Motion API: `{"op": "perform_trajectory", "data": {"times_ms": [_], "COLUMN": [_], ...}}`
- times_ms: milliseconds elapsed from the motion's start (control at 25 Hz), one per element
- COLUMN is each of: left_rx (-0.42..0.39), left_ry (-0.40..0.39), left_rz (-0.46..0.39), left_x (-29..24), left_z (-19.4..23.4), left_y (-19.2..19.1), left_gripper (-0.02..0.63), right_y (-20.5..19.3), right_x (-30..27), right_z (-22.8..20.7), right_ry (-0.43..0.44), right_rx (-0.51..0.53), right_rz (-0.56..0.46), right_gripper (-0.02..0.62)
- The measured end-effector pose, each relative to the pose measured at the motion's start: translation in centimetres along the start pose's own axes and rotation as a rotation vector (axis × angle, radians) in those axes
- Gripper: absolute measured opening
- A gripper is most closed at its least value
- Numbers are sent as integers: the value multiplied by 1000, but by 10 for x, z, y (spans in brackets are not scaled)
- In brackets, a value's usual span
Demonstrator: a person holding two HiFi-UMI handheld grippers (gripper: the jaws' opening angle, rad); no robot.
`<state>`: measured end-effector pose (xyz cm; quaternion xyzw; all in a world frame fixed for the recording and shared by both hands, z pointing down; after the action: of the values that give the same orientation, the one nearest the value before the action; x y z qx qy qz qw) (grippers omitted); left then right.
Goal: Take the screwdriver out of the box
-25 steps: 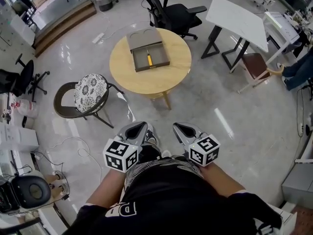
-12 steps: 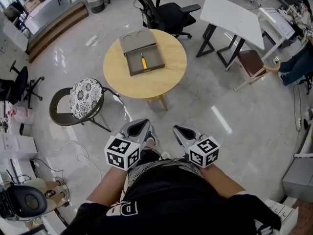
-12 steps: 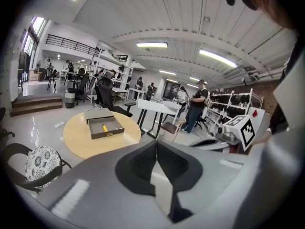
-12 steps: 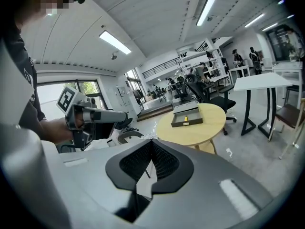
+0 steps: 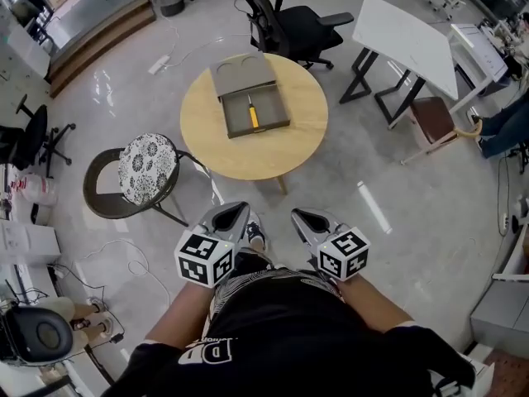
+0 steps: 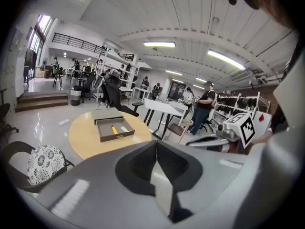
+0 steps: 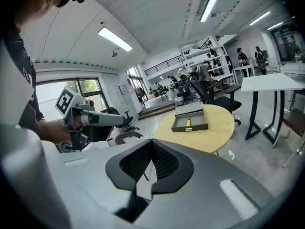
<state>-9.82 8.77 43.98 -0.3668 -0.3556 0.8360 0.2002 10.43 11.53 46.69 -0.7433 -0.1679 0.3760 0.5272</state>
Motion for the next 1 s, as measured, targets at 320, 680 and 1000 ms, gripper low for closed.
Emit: {"op": "perform_trajectory", "data": {"times_ms": [320,680,1000], "left_rx": [-12,-22,-26], "left_ry": [-24,-40,-56], "left_rz": [-10,5,29], "left_x": [-41,-76,-102], "left_z": [36,89,135], "left_y": [61,120,154], "left_gripper": [60,60,60], "right_y": [39,74,96], "right_x": [-50,-115,-168], "right_z": [-39,-72,-90], "right_ry": [-13,-32,-38], "right_rx": [24,34,49], "right_rz": [14,37,61], "right_gripper": [2,2,0]}}
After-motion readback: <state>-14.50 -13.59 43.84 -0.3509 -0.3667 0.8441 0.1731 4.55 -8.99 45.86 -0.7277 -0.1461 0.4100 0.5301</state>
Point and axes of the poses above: the fingertips, and each gripper's own axes: x backward along the fingers, z to its left, y out of its top, the point moved 7 cm from there along x, backward along the fingers, and after that the axes turned 14 degrees about x, right-handed, at the moved point
